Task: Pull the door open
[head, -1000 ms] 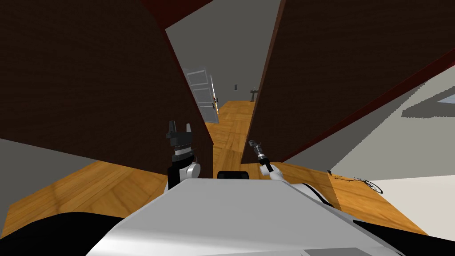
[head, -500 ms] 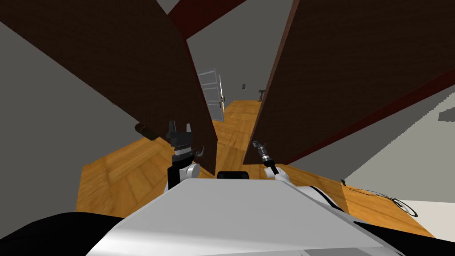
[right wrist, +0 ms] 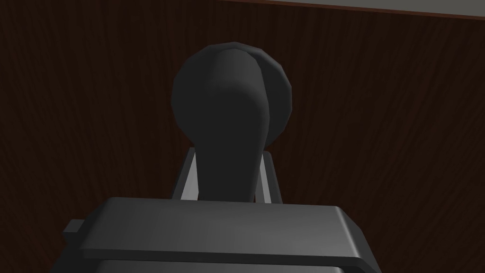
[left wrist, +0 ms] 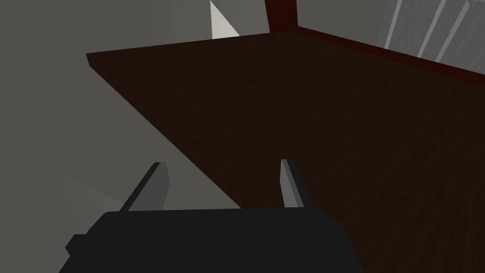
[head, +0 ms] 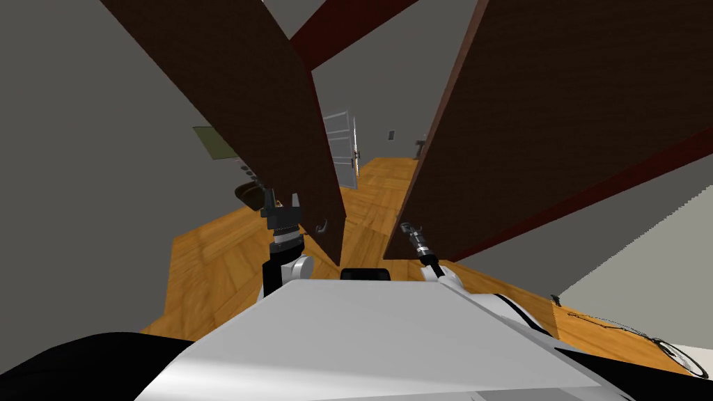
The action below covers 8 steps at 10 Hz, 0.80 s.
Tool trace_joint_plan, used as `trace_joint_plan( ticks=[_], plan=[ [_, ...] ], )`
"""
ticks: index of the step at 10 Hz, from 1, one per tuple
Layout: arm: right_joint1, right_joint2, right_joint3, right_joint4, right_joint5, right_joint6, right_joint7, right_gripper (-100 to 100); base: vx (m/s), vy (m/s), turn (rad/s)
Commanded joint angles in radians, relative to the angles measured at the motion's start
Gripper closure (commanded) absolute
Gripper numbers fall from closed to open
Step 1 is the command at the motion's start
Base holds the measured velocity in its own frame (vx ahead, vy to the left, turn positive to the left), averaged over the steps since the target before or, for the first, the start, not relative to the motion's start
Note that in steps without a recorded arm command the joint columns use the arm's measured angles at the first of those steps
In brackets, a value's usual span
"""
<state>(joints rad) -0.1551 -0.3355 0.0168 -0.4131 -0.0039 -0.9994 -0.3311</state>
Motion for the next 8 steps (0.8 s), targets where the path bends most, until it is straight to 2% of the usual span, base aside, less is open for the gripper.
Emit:
trace_joint_plan(
  ticks=[1,2,3,4,8],
  plan=[
    [0.009,-0.015,0.002,0.001,-0.001,-0.018,-0.019,100,-0.17,-0.054,0.3],
    [0.009,-0.015,0.002,0.001,-0.001,-0.018,-0.019,100,-0.137,-0.033,0.077],
    [0.014,-0.027,0.0,0.008,-0.004,-0.029,-0.029,100,-0.157,-0.041,0.11],
    [0.011,-0.025,-0.001,-0.004,-0.004,-0.018,-0.024,100,-0.079,-0.024,0.029],
    [0.021,-0.031,0.018,-0.006,-0.03,-0.02,-0.021,100,-0.178,-0.038,0.176]
  ],
)
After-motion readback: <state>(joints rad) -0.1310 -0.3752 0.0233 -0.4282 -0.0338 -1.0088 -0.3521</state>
